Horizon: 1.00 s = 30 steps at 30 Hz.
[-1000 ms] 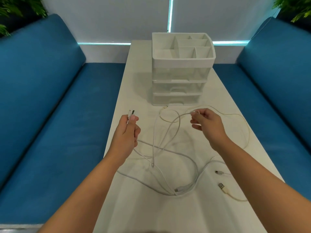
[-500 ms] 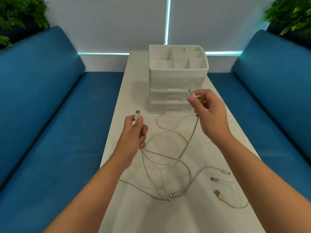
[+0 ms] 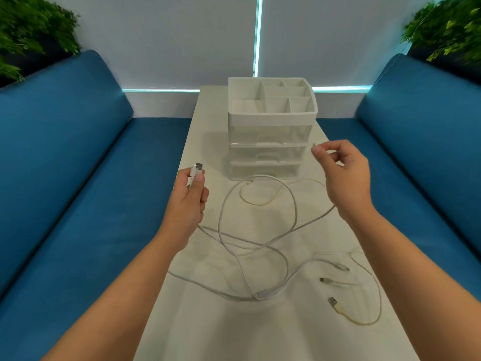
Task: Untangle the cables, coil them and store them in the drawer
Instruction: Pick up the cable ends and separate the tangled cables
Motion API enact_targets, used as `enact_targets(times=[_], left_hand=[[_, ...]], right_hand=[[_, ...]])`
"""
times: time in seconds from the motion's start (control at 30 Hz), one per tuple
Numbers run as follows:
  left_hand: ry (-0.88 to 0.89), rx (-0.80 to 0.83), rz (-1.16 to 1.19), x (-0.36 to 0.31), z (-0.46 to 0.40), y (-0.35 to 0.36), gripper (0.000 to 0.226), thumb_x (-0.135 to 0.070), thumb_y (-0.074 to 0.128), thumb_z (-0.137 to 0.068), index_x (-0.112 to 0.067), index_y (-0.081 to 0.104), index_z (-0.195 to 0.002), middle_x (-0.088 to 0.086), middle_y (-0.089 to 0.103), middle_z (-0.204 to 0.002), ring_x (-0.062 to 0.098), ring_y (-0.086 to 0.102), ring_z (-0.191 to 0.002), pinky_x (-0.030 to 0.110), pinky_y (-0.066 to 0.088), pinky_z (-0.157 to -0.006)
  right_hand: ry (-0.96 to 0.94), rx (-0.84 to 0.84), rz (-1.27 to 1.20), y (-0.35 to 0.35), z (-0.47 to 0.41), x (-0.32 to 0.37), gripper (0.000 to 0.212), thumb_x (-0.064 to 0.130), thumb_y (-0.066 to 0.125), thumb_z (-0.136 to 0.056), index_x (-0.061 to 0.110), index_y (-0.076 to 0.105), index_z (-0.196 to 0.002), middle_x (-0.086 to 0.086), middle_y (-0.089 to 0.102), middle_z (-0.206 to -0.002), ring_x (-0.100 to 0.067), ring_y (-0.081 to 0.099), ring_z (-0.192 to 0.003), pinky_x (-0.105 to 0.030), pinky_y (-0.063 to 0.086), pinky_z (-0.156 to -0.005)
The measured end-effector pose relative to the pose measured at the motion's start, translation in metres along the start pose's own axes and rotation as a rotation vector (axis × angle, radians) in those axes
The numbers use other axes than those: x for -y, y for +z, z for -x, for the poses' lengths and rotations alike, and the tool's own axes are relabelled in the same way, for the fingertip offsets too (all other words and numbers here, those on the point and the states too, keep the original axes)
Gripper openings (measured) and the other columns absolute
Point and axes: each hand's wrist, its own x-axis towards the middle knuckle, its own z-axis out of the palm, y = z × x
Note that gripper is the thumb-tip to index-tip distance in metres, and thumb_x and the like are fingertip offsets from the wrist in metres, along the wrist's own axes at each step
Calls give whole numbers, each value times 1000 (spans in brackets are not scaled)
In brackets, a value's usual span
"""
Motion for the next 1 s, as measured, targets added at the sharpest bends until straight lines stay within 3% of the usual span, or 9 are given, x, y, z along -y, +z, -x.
enact_targets(times=[0.1,0.2,0.33,0.4,0.5,0.63,0.73,0.9,1.0], left_hand=[[-48,7,17,6,1,4,19,-36,37,-104,-27,53,-102,-4,46,-65,3,33,-47,19,30,-44],[-55,47,47,14,6,19,23,-36,37,-105,-22,56,-104,-4,54,-68,7,45,-58,22,41,-54],[-138,87,107,22,10,34,31,-39,36,-104,-18,59,-109,2,66,-95,14,63,-88,29,57,-75],[-213,120,136,23,11,35,34,-42,35,-103,-18,57,-111,7,70,-106,24,69,-96,36,60,-78],[-250,204,135,23,16,34,36,-46,33,-103,-20,51,-117,12,74,-101,31,73,-81,36,60,-64],[-234,218,69,21,18,36,32,-48,36,-102,-28,54,-119,9,70,-82,15,54,-51,22,38,-45],[-226,253,8,22,15,33,28,-44,42,-101,-32,60,-119,3,58,-77,9,36,-50,21,30,-46],[-220,336,-59,22,13,27,29,-45,51,-97,-39,58,-124,-2,51,-85,7,38,-56,21,35,-50],[-175,421,-158,22,14,24,50,-35,70,-87,-45,49,-131,-6,51,-87,8,43,-62,22,41,-57]], right_hand=[[-6,11,2,-1,-1,4,16,36,63,-91,21,65,-96,10,56,-77,-6,49,-69,-18,41,-62],[4,161,-2,9,7,6,14,37,64,-90,25,69,-93,7,65,-81,-2,54,-70,-13,46,-62],[59,303,-50,19,20,0,19,32,64,-90,19,74,-99,2,68,-82,3,54,-65,-11,46,-61],[98,314,-80,20,24,-4,20,30,62,-92,18,74,-102,7,66,-80,5,54,-63,-7,43,-55],[122,314,-82,21,25,-8,21,29,59,-94,21,72,-108,12,65,-84,-4,55,-68,-8,42,-54],[95,309,-35,20,23,-8,24,25,53,-98,26,68,-116,11,64,-95,-4,54,-72,-8,43,-58],[18,312,16,17,18,-5,28,25,53,-98,28,64,-123,10,63,-107,-2,56,-81,-11,44,-74],[-59,238,0,12,8,-3,18,22,63,-92,34,67,-105,2,63,-88,-6,49,-69,-10,44,-60],[-76,240,22,15,6,-3,17,22,65,-91,30,69,-105,3,67,-91,-4,53,-70,-9,44,-62]])
